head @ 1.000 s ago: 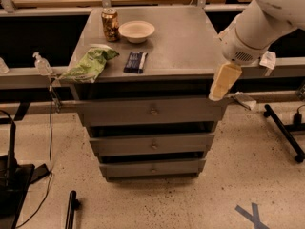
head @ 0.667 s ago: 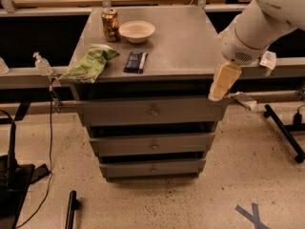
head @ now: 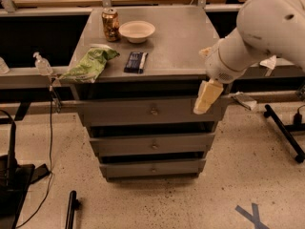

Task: Open top drawer

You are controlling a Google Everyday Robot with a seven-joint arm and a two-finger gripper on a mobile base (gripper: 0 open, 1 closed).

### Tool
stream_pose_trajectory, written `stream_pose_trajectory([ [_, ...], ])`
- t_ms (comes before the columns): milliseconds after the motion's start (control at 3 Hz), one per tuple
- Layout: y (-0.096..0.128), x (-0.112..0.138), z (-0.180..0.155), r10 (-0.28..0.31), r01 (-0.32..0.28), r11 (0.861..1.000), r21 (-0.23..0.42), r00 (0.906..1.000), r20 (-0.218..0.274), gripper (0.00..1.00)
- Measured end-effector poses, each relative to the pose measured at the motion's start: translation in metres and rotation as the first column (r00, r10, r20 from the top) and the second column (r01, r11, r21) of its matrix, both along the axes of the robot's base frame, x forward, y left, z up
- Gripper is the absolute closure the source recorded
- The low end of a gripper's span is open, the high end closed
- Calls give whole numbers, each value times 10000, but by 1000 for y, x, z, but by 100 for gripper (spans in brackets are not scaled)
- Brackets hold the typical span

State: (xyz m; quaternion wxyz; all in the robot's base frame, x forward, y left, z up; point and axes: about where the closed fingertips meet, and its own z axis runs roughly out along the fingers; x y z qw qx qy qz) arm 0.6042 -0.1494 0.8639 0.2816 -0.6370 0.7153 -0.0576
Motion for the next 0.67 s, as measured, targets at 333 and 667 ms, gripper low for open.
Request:
stream_pose_trajectory([
  [333, 10, 8, -29, 182, -211, 9971, 725, 9990, 412, 0],
  [667, 19, 10, -61, 386, -442, 9927, 1119, 9979, 517, 0],
])
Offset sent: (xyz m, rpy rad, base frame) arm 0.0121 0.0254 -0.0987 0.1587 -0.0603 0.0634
